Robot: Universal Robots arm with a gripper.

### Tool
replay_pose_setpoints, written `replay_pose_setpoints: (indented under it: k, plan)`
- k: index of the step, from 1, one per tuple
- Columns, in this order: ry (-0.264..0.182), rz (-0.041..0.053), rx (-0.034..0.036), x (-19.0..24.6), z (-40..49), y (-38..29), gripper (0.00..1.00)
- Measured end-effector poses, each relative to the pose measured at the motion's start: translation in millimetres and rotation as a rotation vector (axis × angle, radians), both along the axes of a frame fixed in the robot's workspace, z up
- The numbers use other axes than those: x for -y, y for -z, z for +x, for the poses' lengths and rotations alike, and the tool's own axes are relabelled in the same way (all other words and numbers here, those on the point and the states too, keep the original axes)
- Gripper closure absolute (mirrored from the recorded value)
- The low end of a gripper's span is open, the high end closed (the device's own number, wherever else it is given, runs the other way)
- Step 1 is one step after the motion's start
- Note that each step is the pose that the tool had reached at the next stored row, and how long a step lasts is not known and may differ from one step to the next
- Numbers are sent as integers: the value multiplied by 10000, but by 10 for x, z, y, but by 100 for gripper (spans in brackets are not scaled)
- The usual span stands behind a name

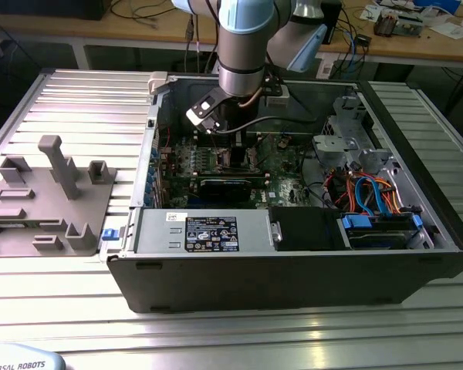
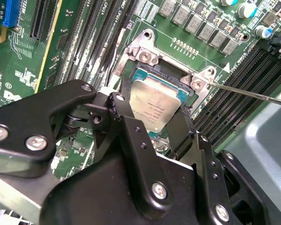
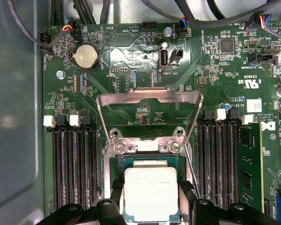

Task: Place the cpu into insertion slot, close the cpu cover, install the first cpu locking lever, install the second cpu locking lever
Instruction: 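Place the cpu into insertion slot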

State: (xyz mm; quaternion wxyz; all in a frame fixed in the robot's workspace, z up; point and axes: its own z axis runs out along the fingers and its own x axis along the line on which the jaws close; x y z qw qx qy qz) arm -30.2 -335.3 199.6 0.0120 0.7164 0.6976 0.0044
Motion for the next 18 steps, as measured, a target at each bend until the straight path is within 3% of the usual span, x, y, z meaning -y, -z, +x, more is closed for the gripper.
replay_pose_setpoints:
  k: [1,2,13,18]
  plan:
    - [0,0,-1,0,0,0,45]
    - [0,0,-1,0,0,0,38]
    - [5,1,-1,-30,0,0,38]
    - [10,1,-1,-23,0,-8,38]
